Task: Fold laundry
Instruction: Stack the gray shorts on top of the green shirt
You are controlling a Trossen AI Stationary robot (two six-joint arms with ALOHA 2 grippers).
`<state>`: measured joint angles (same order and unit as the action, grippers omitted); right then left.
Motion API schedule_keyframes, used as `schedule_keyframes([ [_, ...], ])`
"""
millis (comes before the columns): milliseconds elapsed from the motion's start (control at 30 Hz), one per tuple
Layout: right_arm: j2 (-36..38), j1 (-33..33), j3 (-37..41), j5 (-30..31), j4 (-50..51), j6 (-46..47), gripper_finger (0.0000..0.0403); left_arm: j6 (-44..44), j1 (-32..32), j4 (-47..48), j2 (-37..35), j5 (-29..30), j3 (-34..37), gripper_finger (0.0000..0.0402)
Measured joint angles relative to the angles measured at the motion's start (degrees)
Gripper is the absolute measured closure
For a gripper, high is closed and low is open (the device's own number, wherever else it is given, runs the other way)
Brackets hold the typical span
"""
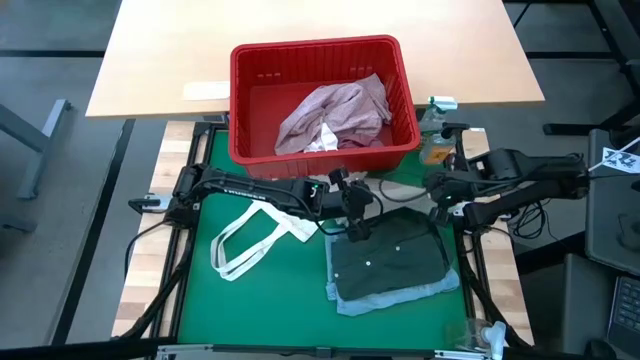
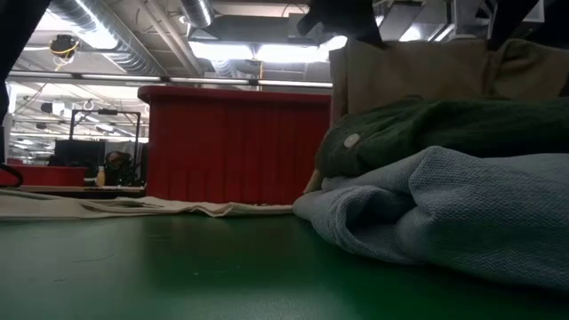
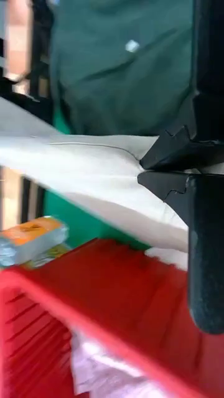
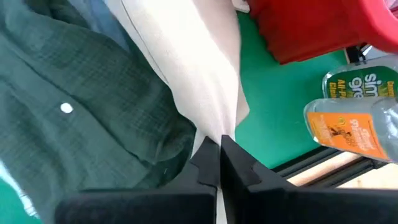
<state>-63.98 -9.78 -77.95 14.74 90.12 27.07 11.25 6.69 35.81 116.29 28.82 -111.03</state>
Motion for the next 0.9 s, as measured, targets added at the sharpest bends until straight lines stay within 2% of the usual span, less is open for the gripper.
schedule_keyframes([
  [133,1.37,0.00,0.00,-2.02,0.09,0.80,0.0403,-2.59,0.21,0.33,0.00,0.55,-4.20,0.0401],
  [300,1.81,0.00,-0.01,-6.15,-0.52,-0.08,0.0403,-2.78,1.27,5.01,0.00,0.63,-8.80,0.0401],
  [500,2.29,0.00,-0.04,-6.85,-0.52,-0.50,0.0403,-2.39,3.61,6.79,-0.02,0.75,-9.26,0.0401],
  [600,2.37,-0.58,-0.04,-7.28,-0.58,-0.60,0.0403,-1.31,4.55,8.17,-0.02,3.12,-9.26,0.0401],
  [700,2.40,-3.44,-0.74,-5.94,-0.29,-0.98,0.0403,-1.31,4.99,8.49,-0.02,5.24,-9.26,0.0401],
  [900,2.22,-9.24,-6.20,-0.90,0.42,-0.35,0.0403,-1.31,3.77,8.51,-0.02,5.65,-9.23,0.0401],
])
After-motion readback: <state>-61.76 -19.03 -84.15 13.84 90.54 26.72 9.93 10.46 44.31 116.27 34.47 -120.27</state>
